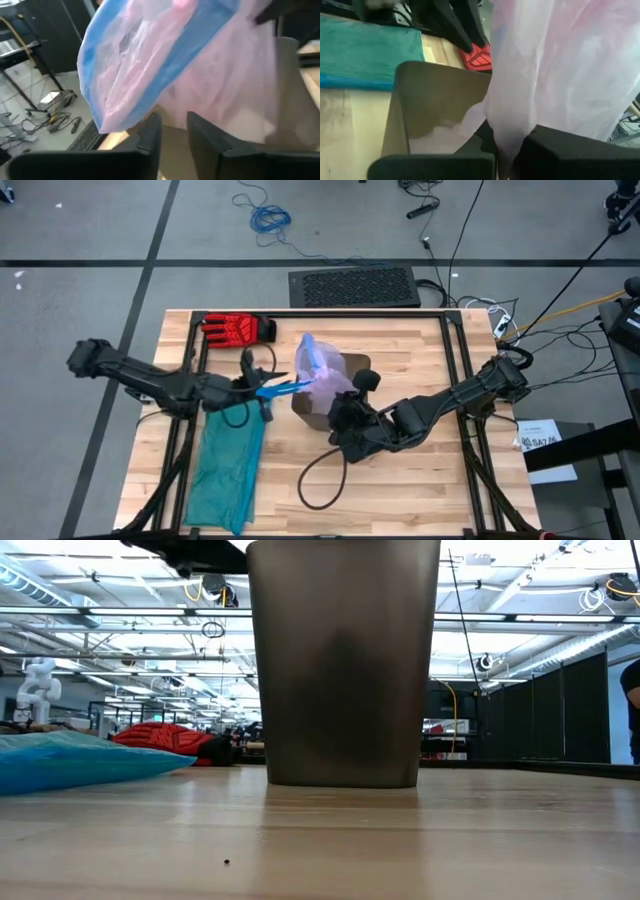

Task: Place trash/remove bag and relplace
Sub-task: Remove the pink trash bag from the black trash bin

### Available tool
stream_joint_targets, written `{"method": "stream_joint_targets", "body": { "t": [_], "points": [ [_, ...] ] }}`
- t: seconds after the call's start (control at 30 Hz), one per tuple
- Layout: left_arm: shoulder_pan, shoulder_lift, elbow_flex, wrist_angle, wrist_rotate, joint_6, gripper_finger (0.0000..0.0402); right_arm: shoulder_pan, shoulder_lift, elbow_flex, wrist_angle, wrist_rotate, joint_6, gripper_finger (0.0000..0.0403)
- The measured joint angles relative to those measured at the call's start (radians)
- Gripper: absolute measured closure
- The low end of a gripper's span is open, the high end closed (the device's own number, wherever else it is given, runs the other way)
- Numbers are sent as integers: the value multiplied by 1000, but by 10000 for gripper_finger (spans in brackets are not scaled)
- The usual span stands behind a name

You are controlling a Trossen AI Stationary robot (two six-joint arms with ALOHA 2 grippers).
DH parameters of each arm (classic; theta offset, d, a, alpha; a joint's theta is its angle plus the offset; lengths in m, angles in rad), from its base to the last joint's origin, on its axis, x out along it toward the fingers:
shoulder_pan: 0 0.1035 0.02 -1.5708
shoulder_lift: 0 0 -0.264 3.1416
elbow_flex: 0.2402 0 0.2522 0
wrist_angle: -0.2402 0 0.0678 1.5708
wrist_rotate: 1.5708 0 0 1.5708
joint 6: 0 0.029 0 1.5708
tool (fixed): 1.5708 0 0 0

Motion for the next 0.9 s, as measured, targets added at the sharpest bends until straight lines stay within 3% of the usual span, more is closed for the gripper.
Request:
{"method": "stream_joint_targets", "body": {
  "t": [0.27, 0.5, 0.67, 0.9],
  "points": [
    [88, 109, 0, 183, -11, -35, 201, 1, 0, 0, 47, -21, -21, 403],
    [161, 180, 7, 195, -37, -90, 170, 12, 0, 0, 109, -25, -62, 403],
    [177, 191, 15, 230, -76, 14, 213, 34, 0, 0, 110, -25, -62, 403],
    [154, 150, 52, 236, -80, 207, 376, 61, 0, 0, -22, -20, 23, 403]
  ]
}}
